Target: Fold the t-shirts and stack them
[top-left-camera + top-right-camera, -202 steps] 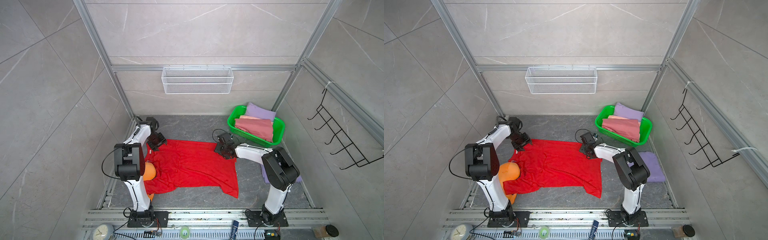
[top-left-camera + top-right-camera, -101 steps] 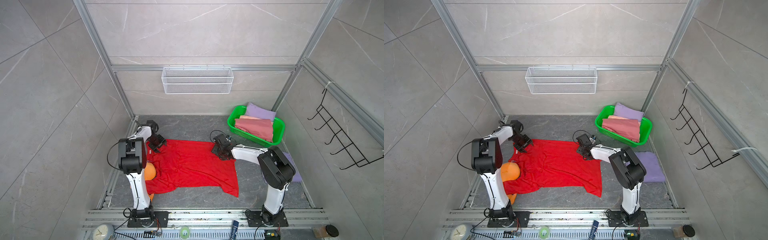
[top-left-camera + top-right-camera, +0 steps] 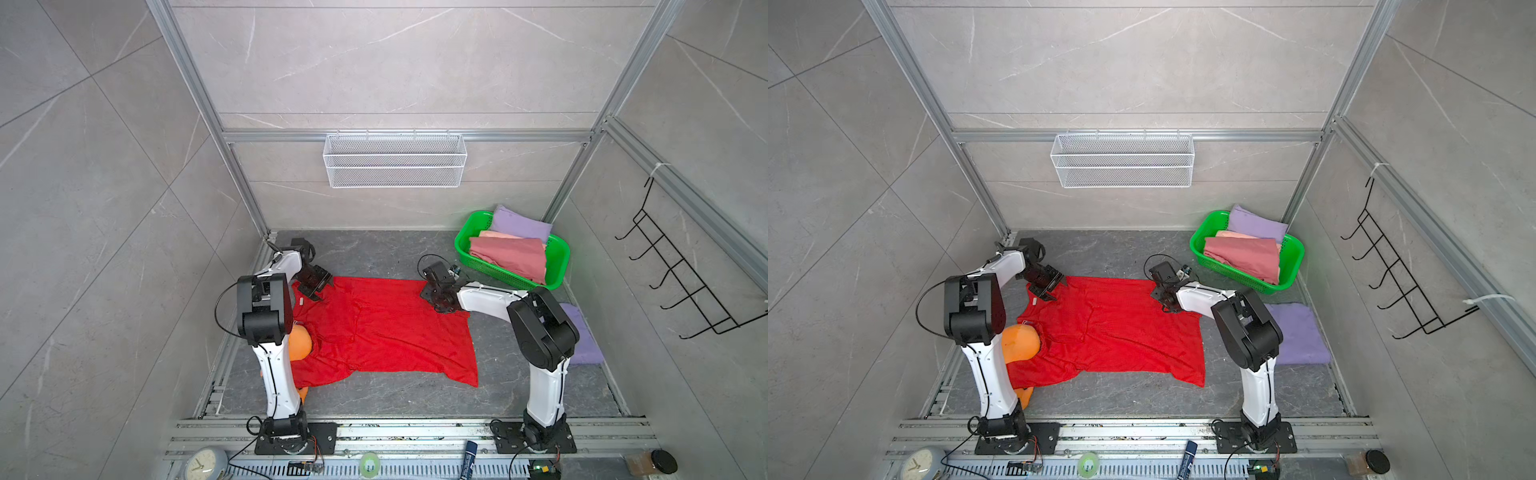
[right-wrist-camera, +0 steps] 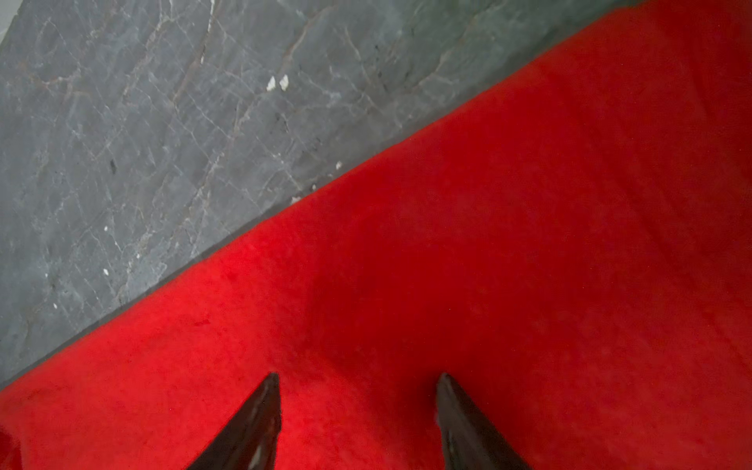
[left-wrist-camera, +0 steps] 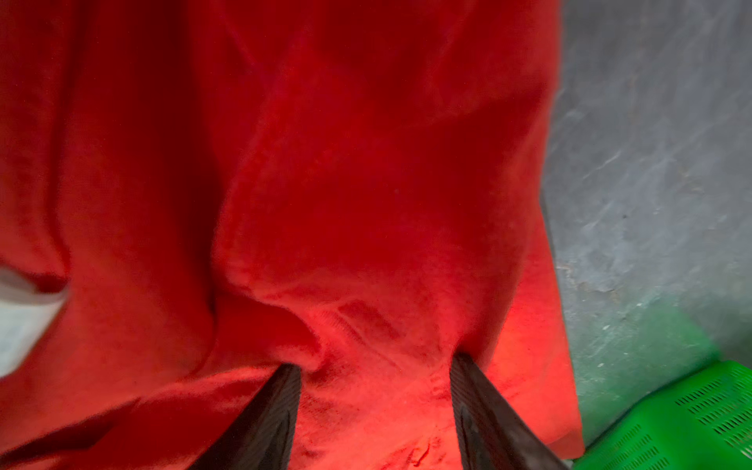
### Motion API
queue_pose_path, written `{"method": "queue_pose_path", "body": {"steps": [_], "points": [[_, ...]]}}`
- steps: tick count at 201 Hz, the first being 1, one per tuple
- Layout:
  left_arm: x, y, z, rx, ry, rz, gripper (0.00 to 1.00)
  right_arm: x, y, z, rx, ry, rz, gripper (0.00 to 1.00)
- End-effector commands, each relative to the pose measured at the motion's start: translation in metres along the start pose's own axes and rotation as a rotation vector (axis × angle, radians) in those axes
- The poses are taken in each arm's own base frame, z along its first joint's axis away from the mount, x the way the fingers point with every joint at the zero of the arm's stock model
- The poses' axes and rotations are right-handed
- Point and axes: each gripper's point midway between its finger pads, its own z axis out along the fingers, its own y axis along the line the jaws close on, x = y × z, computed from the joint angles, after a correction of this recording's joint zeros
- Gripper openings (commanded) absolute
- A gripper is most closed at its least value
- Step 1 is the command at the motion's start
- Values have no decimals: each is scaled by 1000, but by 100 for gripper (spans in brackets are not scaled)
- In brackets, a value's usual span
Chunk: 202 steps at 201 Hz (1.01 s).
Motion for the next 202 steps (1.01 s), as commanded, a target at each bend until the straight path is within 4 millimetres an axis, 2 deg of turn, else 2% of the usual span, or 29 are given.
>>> {"method": "queue_pose_path", "body": {"steps": [1,77,84,86,91,147,202], "points": [[-7,-1,24,16,17,-22,62,28,-58,30,184,123,-10,62],[-27,-46,43,148,21,-5,62,-4,-46,52,164,110,16,62],[-29,-53,39,166,11,4,62,-5,-44,55,162,107,18,62],[-29,-49,50,152,23,-2,62,-6,-43,55,160,107,18,62],[-31,-50,53,150,22,0,62,-8,-43,57,160,105,22,62],[-55,-83,62,227,-6,36,62,-25,-41,73,160,88,50,62],[-70,-99,73,262,-16,72,62,-37,-32,84,143,73,65,62]]}}
